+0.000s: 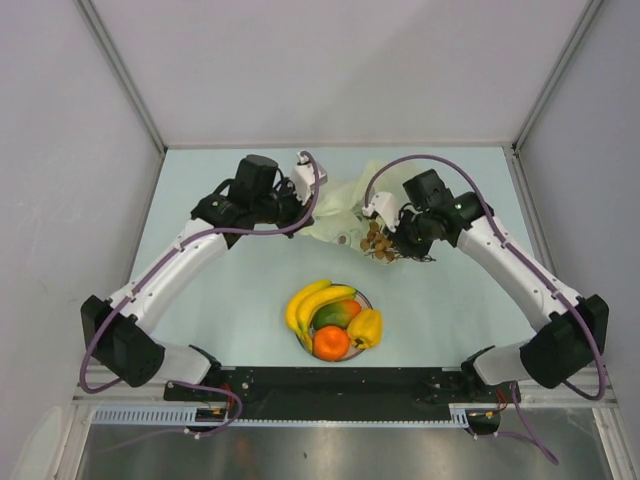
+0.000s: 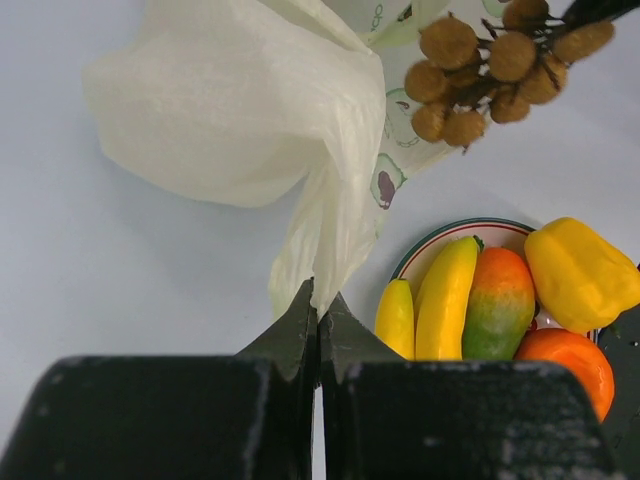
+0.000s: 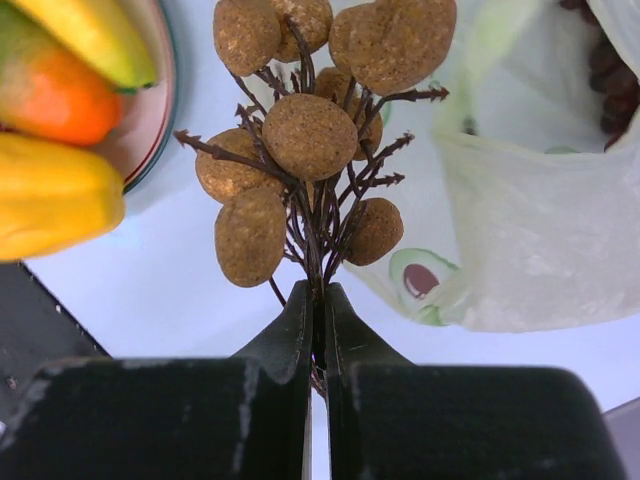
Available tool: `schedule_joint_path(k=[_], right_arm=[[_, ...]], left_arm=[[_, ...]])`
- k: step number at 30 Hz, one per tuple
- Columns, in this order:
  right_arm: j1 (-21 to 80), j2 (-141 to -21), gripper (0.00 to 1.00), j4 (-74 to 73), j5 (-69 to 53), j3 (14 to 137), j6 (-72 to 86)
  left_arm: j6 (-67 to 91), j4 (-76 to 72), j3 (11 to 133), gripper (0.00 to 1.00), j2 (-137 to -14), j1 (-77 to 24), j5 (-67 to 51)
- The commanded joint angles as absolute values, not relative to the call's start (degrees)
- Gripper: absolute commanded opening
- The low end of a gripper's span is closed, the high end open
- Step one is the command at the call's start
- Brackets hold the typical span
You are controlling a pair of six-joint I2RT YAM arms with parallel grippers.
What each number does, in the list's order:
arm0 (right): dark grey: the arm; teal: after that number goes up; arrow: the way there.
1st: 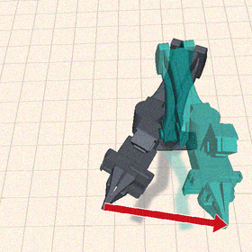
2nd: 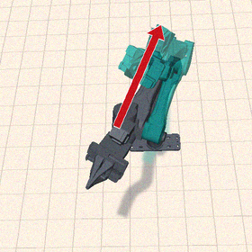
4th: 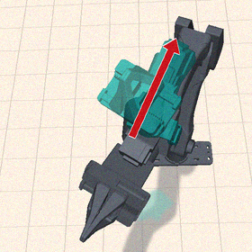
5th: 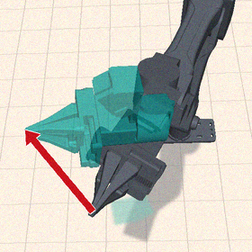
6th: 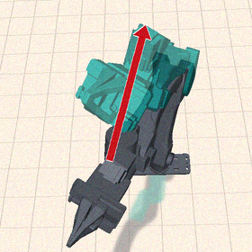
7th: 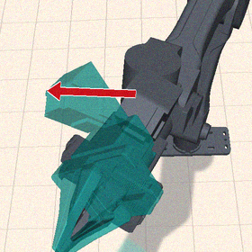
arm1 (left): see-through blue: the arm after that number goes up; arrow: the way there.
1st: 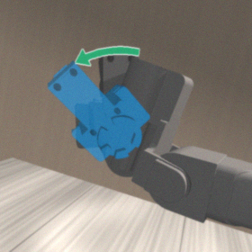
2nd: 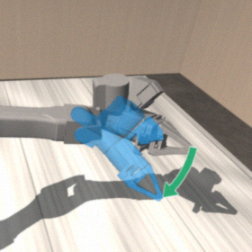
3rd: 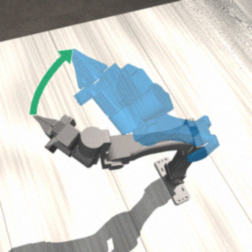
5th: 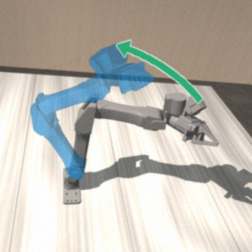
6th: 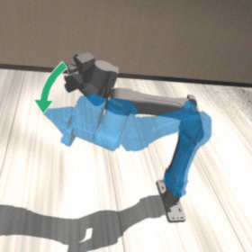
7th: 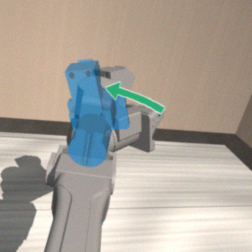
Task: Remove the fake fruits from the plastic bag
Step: Place the fake fruit on the plate.
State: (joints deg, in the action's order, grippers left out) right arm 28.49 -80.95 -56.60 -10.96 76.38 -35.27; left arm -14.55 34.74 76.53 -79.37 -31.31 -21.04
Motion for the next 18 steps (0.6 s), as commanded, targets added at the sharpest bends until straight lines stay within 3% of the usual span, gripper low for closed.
schedule_joint_path(k=[1,7,12,18], right_arm=[[33.0,-72.9,0.00,-61.4,-11.3,75.1,-40.8],[47.8,-63.5,0.00,-55.3,-4.8,65.9,-44.2],[58.8,-65.5,0.00,-46.7,1.4,62.1,-46.7],[63.9,-69.2,0.00,-38.3,1.4,59.9,-49.7]], left_arm=[[-13.9,32.3,76.1,0.00,-75.2,-30.9,-20.8],[-15.1,31.8,74.4,0.00,-72.7,-30.9,-20.1],[-15.2,31.8,73.0,0.00,-70.7,-30.9,-20.5],[-15.8,32.2,70.5,0.00,-68.1,-30.7,-20.0]])
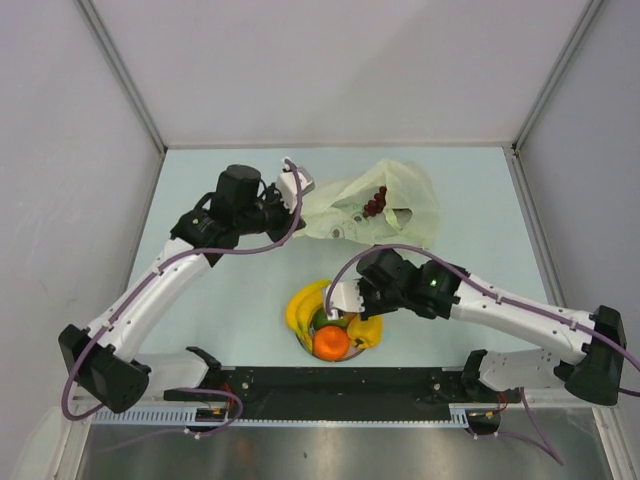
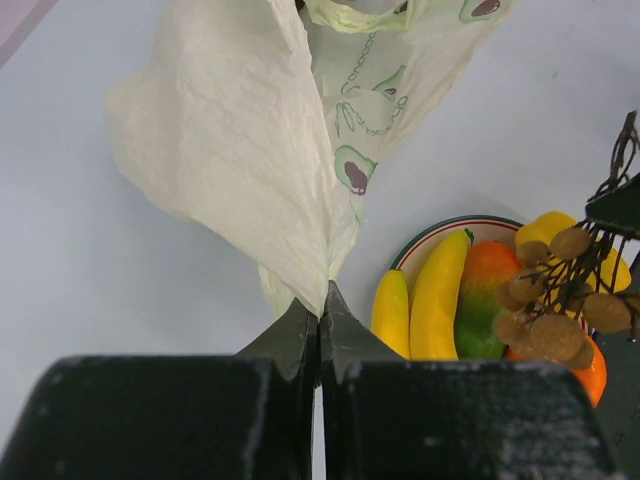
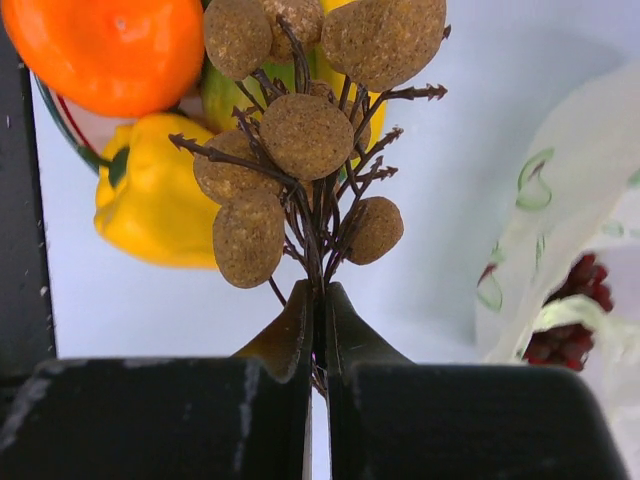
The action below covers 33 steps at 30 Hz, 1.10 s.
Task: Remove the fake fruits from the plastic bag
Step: Place the fake fruit on the plate.
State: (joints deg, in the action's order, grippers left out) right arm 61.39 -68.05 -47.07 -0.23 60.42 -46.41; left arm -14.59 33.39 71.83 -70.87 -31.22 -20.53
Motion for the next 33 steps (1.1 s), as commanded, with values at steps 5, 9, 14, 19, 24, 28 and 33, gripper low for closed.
schedule_joint_path(k=[5,9,14,19,24,28,33], right_arm=[[66.5,-70.8,0.00,-30.0,2.0,56.3,-53.5],[68.2,-71.7,0.00,-29.1,0.6,55.2,-54.9],[68.1,-72.9,0.00,-26.3,0.5,54.2,-53.7],[68.4,-73.2,0.00,-28.3,-1.2,52.9,-54.8],[70.1,-72.4,0.42,-27.2,-0.2,51.4,-53.9],[72.6,-71.0,0.71,-21.6,9.0,51.4,-49.4],[74.5,-70.2,0.86,-15.0,27.0,53.7,-43.1]], left_arm=[[-15.5,31.7,70.3,0.00,-66.4,-26.9,-20.5],[-12.8,30.9,69.8,0.00,-65.7,-23.6,-22.1],[-11.9,30.7,69.4,0.00,-64.5,-21.5,-24.4],[-12.1,31.1,69.1,0.00,-63.7,-21.1,-24.4],[-11.6,30.9,69.1,0.00,-64.0,-21.1,-25.5],[-11.3,31.1,69.6,0.00,-64.3,-21.1,-25.9],[-11.0,30.9,70.5,0.00,-64.6,-21.1,-26.4]])
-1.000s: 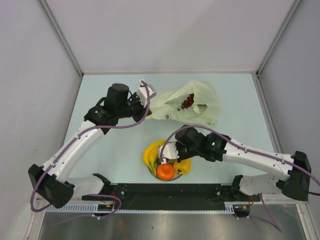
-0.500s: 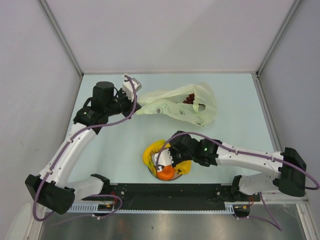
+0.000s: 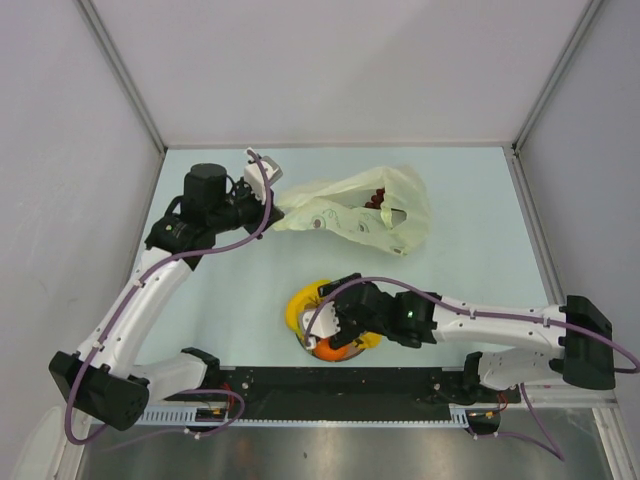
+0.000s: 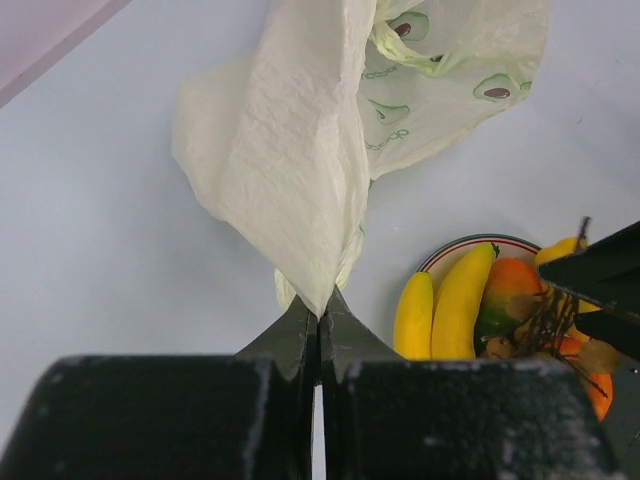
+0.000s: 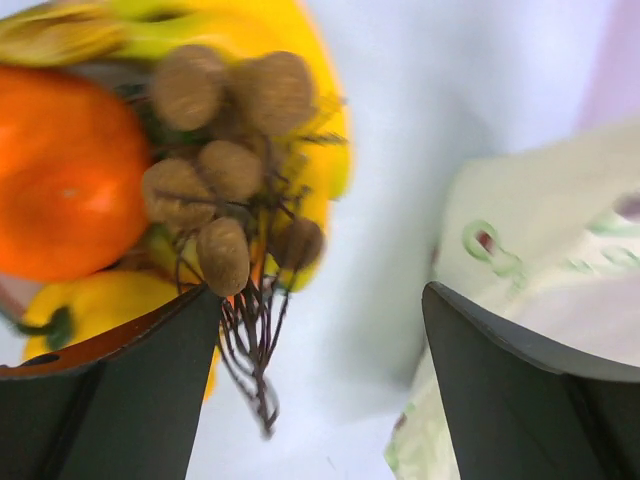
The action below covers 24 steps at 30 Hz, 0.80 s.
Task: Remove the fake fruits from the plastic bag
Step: Place the fake fruit on the plate, then adjust the fake fruit on the plate.
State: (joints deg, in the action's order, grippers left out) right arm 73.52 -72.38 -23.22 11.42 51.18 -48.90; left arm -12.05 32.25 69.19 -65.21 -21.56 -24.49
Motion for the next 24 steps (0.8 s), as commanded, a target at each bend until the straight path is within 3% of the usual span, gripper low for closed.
schedule_joint_path(k=[1,3,17,24], right_arm=[[75.1,-69.8,0.86,-14.3,29.5,53.8,-42.6],[74.9,-69.0,1.00,-13.2,36.0,53.8,-39.9],[67.3,-67.1,1.00,-6.5,43.8,54.0,-35.9],[69.7,-68.1,1.00,-18.6,41.2,57.2,-28.1]], left_arm=[[-10.9,30.9,70.6,0.00,-64.6,-21.1,-26.5],[-10.8,30.4,70.4,0.00,-64.6,-21.1,-26.5],[-10.2,30.1,71.5,0.00,-67.0,-21.1,-27.0],[-10.6,30.5,72.2,0.00,-67.8,-21.1,-26.5]])
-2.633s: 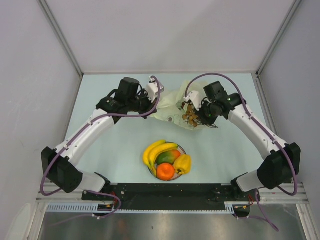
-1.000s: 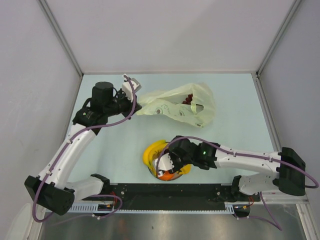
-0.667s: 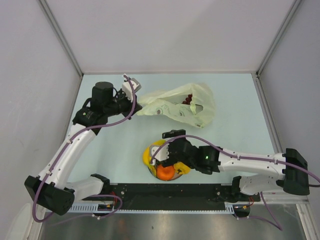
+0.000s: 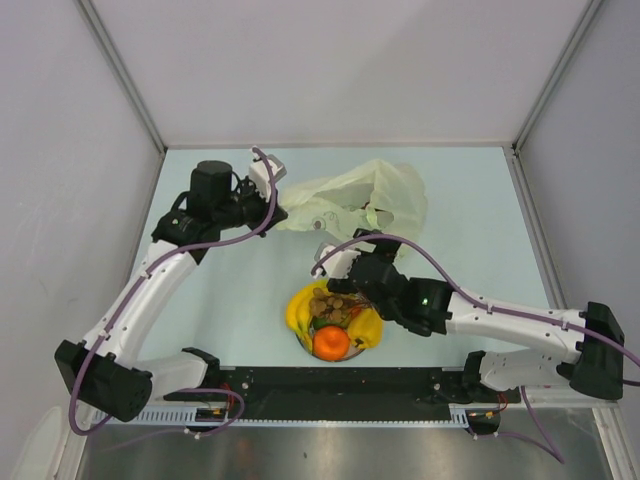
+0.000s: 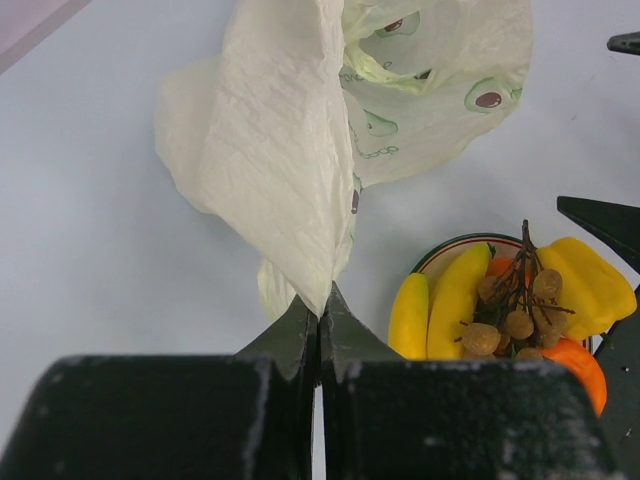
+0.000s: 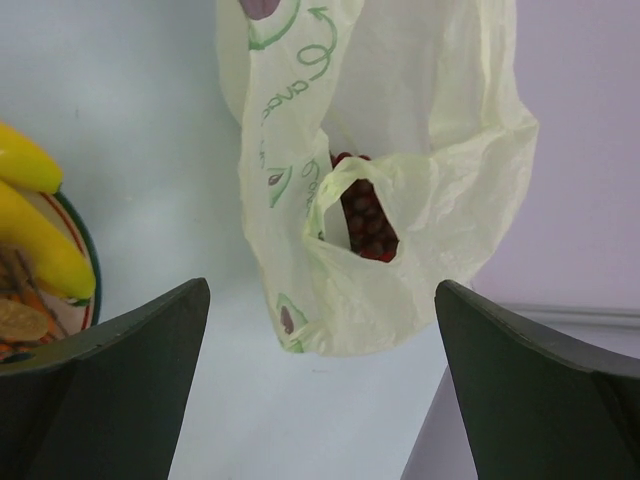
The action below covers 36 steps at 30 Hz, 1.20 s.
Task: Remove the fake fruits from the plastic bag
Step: Adjust the fake fruit on the plate.
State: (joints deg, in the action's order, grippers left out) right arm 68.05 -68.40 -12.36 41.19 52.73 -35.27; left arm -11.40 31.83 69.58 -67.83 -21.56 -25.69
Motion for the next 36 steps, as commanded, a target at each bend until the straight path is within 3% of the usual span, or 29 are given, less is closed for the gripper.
schedule_joint_path(k=[1,4,6,9,12,24,32,36], right_arm=[[70.3,-67.9,1.00,-21.3,38.1,57.9,-27.4],[70.3,-65.1,0.97,-33.9,22.0,60.2,-34.4],[69.3,-65.2,0.95,-35.5,17.3,62.6,-30.5],[60.6,-68.4,0.96,-43.1,-5.3,68.8,-22.9],[56.7,-72.1,0.93,-45.3,-20.2,69.3,-20.3],[52.0,-80.0,0.94,-40.7,-24.0,68.7,-23.8],[49.9,-86.6,0.86,-36.7,-22.5,68.7,-27.8],[50.7,-88.2,0.74,-37.9,-23.6,68.7,-31.7]], left_arm=[[-10.6,30.5,72.0,0.00,-67.7,-21.1,-26.4],[-10.6,30.1,71.3,0.00,-67.2,-21.2,-26.4],[-10.6,30.3,70.9,0.01,-66.9,-21.1,-26.1],[-10.6,30.8,70.2,0.01,-66.4,-21.1,-26.2],[-10.5,30.5,69.2,0.01,-65.9,-21.1,-26.3],[-9.3,30.2,67.9,0.01,-64.6,-20.0,-26.7],[-8.5,30.1,66.8,0.02,-63.5,-17.9,-27.4],[-7.6,29.9,66.4,0.01,-62.9,-17.4,-28.0]])
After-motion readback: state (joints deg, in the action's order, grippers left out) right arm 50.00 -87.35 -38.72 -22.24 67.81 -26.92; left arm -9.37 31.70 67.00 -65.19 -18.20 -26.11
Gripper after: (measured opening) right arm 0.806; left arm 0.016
